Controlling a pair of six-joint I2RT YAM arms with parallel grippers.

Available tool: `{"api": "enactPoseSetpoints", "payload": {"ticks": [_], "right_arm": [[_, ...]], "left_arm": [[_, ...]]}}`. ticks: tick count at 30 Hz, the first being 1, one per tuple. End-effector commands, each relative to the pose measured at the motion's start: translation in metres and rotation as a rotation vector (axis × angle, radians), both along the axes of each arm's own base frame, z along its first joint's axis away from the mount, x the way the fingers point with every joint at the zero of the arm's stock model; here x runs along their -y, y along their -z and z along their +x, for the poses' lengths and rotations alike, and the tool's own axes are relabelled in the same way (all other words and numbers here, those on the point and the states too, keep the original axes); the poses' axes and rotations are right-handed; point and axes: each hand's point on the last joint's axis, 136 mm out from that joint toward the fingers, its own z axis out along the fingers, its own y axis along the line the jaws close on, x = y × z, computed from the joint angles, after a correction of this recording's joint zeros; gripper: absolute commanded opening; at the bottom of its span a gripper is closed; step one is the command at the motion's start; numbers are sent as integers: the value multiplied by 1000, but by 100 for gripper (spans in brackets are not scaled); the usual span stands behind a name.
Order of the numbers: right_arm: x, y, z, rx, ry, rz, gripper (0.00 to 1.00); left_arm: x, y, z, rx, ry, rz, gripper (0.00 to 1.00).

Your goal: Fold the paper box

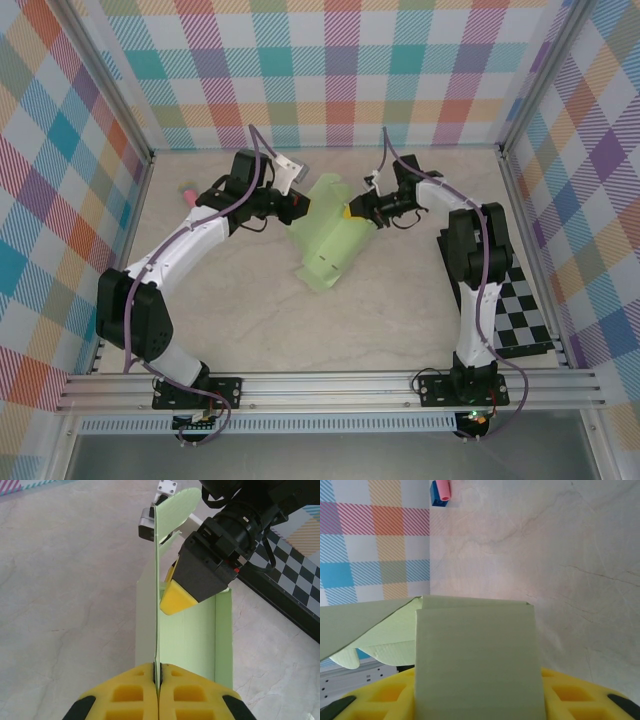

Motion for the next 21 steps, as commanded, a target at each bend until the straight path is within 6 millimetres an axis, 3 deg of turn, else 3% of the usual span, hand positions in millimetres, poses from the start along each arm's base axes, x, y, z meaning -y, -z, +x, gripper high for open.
{"api": "enactPoseSetpoints", "payload": {"ticks": [1, 8, 15, 17, 19, 21], "right_arm": [[7, -2, 5, 75, 40, -90, 29], [6, -4, 10, 130, 100, -109, 26], [-2, 18, 6, 113, 135, -145, 25], [-1, 23, 8, 112, 156, -159, 25], [0, 26, 10, 113, 163, -167, 25], [2, 28, 12, 108, 178, -183, 24]], "left_arm": [[9, -36, 6, 75, 17, -89, 0], [17, -27, 13, 43, -4, -129, 0], [27, -9, 16, -4, -5, -153, 2], [25, -5, 19, -12, -17, -136, 14], [21, -6, 22, -11, -32, -130, 39], [13, -12, 27, -3, -57, -130, 47]]}}
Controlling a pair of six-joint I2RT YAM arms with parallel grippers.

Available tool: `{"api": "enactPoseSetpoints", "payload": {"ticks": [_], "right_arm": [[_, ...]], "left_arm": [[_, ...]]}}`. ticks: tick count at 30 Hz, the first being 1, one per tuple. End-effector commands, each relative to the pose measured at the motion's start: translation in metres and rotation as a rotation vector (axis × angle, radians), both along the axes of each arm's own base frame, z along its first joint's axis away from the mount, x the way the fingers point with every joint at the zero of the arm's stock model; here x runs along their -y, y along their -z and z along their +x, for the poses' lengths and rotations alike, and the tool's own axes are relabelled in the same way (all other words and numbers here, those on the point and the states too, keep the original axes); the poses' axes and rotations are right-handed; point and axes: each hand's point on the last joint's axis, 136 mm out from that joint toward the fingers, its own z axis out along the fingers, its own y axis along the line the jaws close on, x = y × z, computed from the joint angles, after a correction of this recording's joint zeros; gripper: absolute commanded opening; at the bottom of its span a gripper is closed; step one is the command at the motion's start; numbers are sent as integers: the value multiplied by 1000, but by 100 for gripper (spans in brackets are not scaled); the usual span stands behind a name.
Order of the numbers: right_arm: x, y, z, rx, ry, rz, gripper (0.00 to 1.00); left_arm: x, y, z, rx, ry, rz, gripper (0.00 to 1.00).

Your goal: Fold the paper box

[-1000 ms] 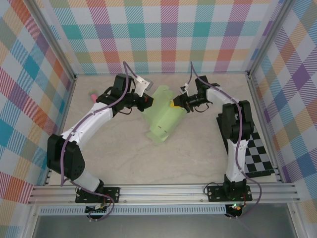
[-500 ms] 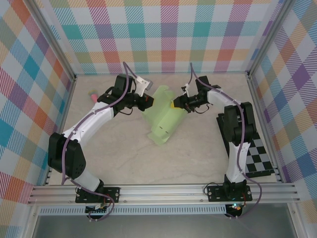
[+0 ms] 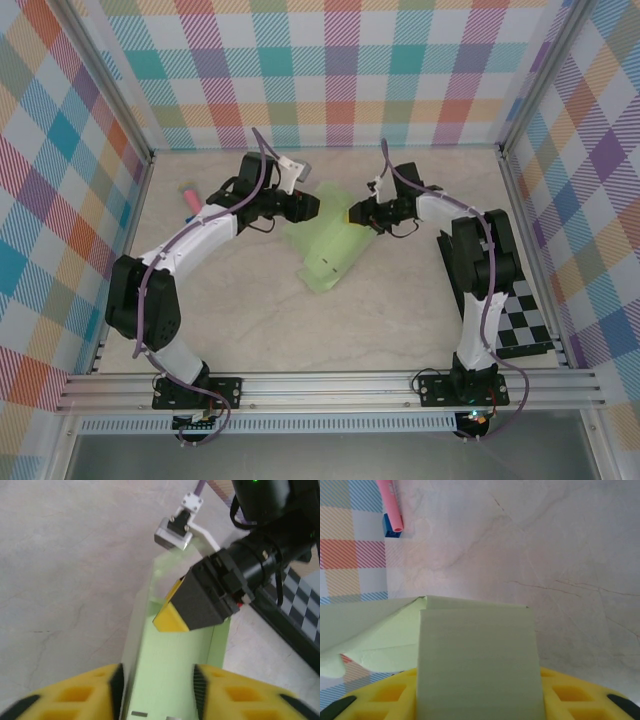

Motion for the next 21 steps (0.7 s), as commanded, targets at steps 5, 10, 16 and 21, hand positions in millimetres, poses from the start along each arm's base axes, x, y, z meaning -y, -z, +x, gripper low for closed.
{"api": "enactPoseSetpoints", "payload": {"ticks": [5, 10, 16, 21], "right_arm": [[4, 10, 16, 17, 101, -42, 25], [15, 30, 26, -56, 302, -49, 30], [36, 34, 30, -21, 428, -120, 44], [54, 37, 15, -11, 434, -204, 61]], "left_arm": [[-41, -55, 27, 101, -172, -84, 66], [-100, -74, 35, 155, -435, -105, 100], [-161, -31, 26, 31, -740, -41, 100], [-179, 27, -5, -170, -891, -19, 100]]}}
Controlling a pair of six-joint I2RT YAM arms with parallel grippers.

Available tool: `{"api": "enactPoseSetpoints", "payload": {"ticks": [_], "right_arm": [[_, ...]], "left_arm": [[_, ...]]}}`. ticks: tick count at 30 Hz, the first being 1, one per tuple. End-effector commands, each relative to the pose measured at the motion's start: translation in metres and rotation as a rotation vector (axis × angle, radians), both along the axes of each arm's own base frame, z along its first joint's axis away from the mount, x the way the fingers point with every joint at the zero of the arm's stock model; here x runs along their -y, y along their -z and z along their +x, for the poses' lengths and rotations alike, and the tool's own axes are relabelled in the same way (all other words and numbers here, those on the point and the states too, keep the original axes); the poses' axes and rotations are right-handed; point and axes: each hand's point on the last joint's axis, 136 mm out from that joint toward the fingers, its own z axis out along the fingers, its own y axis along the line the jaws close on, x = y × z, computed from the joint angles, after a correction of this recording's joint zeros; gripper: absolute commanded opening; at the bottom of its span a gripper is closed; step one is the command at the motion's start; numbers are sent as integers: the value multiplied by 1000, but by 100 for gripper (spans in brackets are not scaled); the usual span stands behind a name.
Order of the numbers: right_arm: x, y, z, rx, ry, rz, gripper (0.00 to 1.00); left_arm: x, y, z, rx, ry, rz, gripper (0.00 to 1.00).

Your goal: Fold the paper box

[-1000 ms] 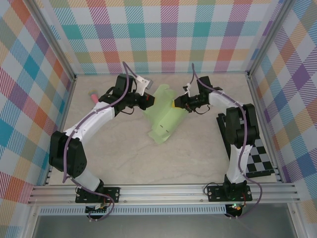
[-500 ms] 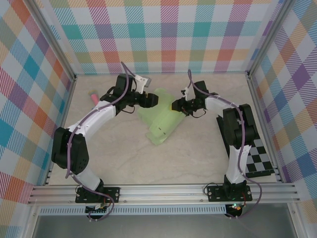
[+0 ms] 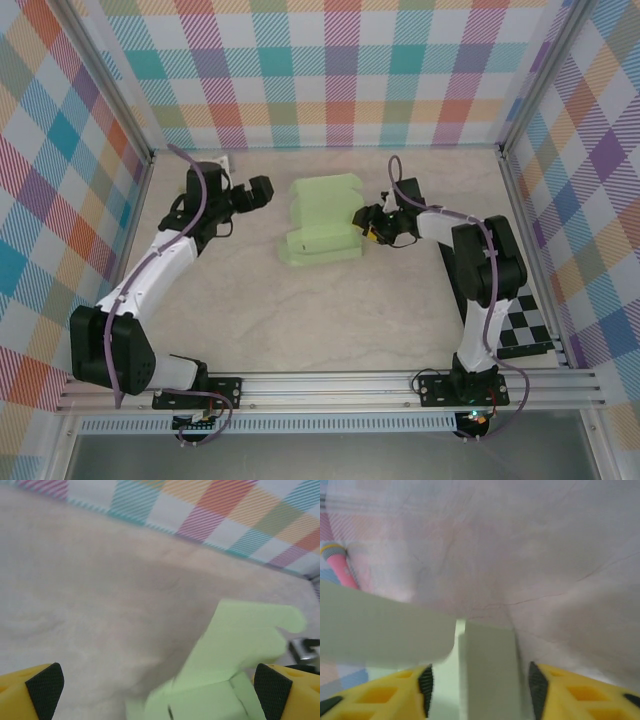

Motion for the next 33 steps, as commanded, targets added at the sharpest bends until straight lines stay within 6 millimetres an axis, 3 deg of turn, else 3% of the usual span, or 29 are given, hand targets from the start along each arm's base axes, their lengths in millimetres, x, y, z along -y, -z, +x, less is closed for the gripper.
{"api": "enactPoseSetpoints", "payload": {"ticks": [1, 4, 8, 13, 16, 21, 23, 28, 30, 33], "right_arm": [[26, 5, -5, 20, 53, -116, 67], [40, 8, -15, 31, 50, -149, 67], [53, -5, -26, 95, 21, -216, 68], [59, -38, -32, 236, -47, -321, 67], [47, -66, -37, 405, -147, -458, 65], [0, -118, -49, 746, -334, -634, 66], [-35, -128, -58, 887, -524, -613, 69], [-120, -117, -71, 976, -895, -661, 73], [-145, -108, -71, 984, -982, -627, 73], [-162, -83, -68, 945, -1113, -616, 70]], "left_arm": [[-19, 42, -26, -152, -153, -47, 100], [-16, 69, -47, -256, -150, -23, 99], [-20, 78, -51, -278, -149, 14, 99], [-22, 80, -30, -327, -149, 50, 99], [-24, 88, -8, -377, -157, 22, 98], [-21, 100, 33, -425, -115, -31, 95], [-25, 104, 44, -445, -129, -69, 95], [-50, 119, 59, -512, -192, -187, 92], [-61, 119, 59, -510, -226, -197, 92], [-66, 117, 57, -510, -224, -172, 93]]}}
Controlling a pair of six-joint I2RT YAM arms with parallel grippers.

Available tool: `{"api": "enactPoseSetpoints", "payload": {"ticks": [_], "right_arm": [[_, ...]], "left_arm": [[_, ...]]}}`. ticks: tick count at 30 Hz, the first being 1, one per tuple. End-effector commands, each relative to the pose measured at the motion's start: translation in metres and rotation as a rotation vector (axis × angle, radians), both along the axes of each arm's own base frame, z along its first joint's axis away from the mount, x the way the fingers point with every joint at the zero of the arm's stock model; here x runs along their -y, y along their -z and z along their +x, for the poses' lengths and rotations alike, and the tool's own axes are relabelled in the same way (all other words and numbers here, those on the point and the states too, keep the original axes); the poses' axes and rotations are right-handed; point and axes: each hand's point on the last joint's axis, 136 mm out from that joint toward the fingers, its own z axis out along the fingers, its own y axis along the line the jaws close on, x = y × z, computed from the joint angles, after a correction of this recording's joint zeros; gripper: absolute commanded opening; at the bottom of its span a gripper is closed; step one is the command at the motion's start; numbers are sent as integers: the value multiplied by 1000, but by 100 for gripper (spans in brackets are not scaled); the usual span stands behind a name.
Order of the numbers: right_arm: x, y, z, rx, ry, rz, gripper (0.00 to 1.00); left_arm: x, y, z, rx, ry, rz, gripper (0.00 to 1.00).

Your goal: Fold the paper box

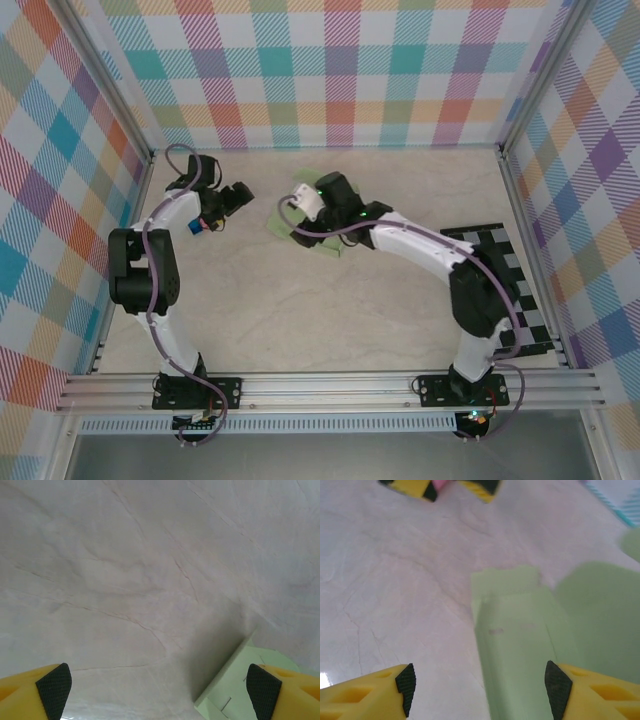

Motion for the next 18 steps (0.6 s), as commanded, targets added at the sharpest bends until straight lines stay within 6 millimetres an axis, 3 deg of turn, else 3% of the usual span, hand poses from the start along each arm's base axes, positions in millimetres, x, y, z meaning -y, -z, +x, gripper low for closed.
{"api": "enactPoseSetpoints", "payload": {"ticks": [1, 5, 9, 18], "right_arm": [[-5, 38, -13, -56, -195, -151, 69], [0, 64, -19, -126, -306, -225, 67], [11, 82, -10, -160, -334, -271, 64], [9, 115, 16, -159, -335, -327, 59]], "left_arm": [[3, -11, -2, -7, 18, -33, 93], [6, -2, -8, -36, 38, -54, 93], [6, 8, -13, -55, 38, -54, 92], [15, 20, -13, -65, 51, -99, 91]]}}
